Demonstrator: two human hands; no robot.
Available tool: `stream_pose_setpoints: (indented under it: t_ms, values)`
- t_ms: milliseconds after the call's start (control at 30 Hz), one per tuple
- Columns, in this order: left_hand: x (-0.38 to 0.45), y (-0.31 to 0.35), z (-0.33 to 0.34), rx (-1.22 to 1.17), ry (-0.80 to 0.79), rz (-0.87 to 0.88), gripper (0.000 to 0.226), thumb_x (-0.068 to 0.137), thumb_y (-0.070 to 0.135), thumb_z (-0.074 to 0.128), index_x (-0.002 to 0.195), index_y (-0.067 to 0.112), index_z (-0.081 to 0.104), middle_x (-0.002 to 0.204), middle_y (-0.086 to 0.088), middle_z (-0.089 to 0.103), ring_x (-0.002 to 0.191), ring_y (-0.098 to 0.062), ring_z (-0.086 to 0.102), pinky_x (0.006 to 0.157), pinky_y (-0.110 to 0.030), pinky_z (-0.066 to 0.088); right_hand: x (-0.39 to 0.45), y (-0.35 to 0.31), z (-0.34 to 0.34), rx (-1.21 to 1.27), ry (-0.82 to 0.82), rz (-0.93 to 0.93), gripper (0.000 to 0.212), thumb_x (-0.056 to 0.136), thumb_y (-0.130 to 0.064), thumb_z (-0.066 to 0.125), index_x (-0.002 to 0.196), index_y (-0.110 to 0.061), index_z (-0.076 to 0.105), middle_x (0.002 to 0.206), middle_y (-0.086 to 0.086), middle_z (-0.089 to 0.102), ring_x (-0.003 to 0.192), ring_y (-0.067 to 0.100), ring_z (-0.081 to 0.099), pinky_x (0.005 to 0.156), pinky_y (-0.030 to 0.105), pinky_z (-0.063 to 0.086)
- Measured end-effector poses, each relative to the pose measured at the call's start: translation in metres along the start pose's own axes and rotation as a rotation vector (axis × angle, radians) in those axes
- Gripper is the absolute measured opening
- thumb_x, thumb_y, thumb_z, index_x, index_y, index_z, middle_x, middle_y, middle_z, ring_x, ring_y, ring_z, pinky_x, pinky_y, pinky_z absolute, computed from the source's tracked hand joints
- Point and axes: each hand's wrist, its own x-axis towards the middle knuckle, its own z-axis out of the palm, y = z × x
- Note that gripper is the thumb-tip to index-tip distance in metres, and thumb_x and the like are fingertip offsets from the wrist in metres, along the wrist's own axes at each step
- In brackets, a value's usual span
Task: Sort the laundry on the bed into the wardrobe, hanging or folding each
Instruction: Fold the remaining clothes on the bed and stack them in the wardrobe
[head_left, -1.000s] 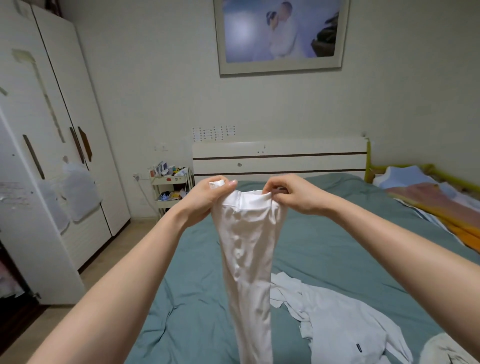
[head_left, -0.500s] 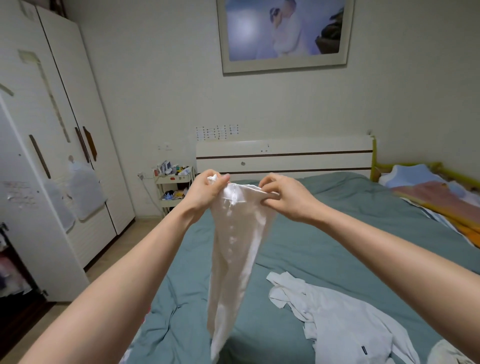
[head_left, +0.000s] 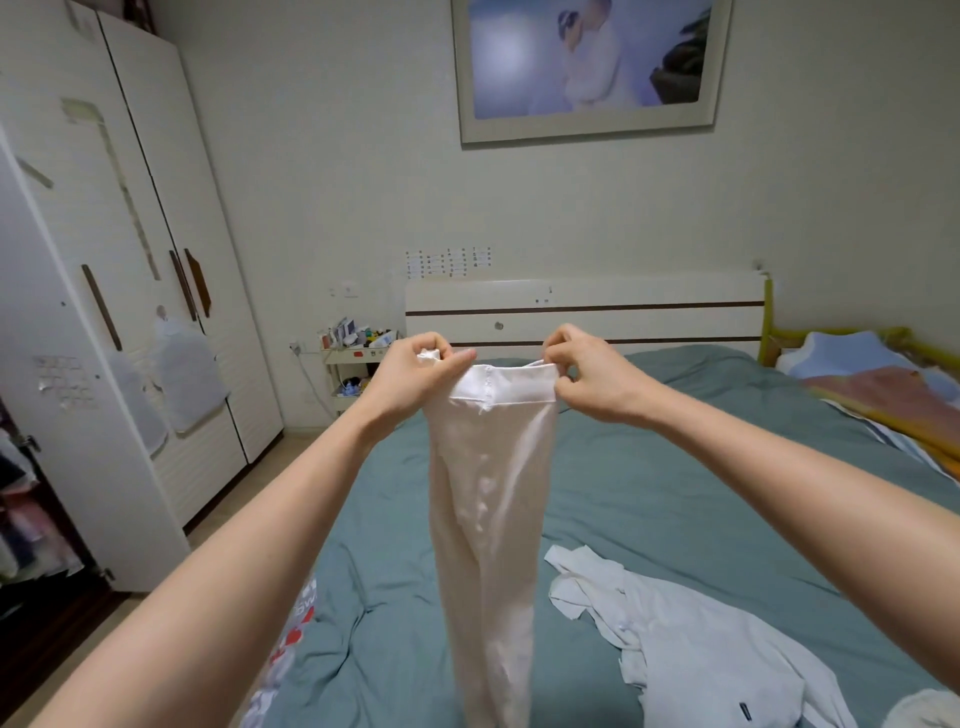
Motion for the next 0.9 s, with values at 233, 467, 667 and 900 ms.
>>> stream_pose_setpoints:
  t_ms: [233,467,667,900]
  values:
    - [-0.009,-0.004,-0.032,0.098,-0.458,-0.109,0.026,0.08,0.019,0.076,0.088,-0.002,0.064,0.08,-0.003,0.066,0.073,-0.01,0.062,0.066,-0.016,0.048,-0.019,0.013,-0.026,0.307,-0.307,0.086,0.033,0.089,-0.015,0.064,0.063,-0.002,0.048,0.058,0.001,0.038,0.047,0.002,0.036,0.045,0.009,0.03]
    - [0.008,-0.003,-0.038,0.377,-0.316,-0.074,0.036,0.074,0.032,0.082,0.07,0.002,0.061,0.064,0.002,0.051,0.06,-0.007,0.046,0.057,-0.025,0.034,-0.006,0.037,-0.02,0.399,-0.004,0.133,0.019,0.089,-0.004,0.063,0.074,0.002,0.053,0.053,0.001,0.049,0.039,0.008,0.045,0.043,0.019,0.034]
    - [0.024,0.024,-0.034,0.31,-0.087,-0.042,0.031,0.08,0.023,0.078,0.06,0.019,0.055,0.052,0.007,0.051,0.042,-0.007,0.04,0.04,-0.019,0.031,0.012,0.035,-0.031,0.525,0.16,0.152,0.023,0.081,0.006,0.064,0.068,-0.007,0.05,0.063,0.013,0.059,0.05,0.008,0.059,0.055,0.018,0.045]
    - [0.022,0.017,-0.022,0.321,-0.099,-0.131,0.024,0.079,0.001,0.074,0.087,0.01,0.053,0.088,-0.009,0.061,0.067,-0.018,0.06,0.048,-0.02,0.05,0.007,0.033,-0.023,0.498,0.116,0.254,0.038,0.073,-0.007,0.079,0.059,-0.012,0.045,0.045,-0.006,0.044,0.042,0.003,0.036,0.043,0.018,0.028]
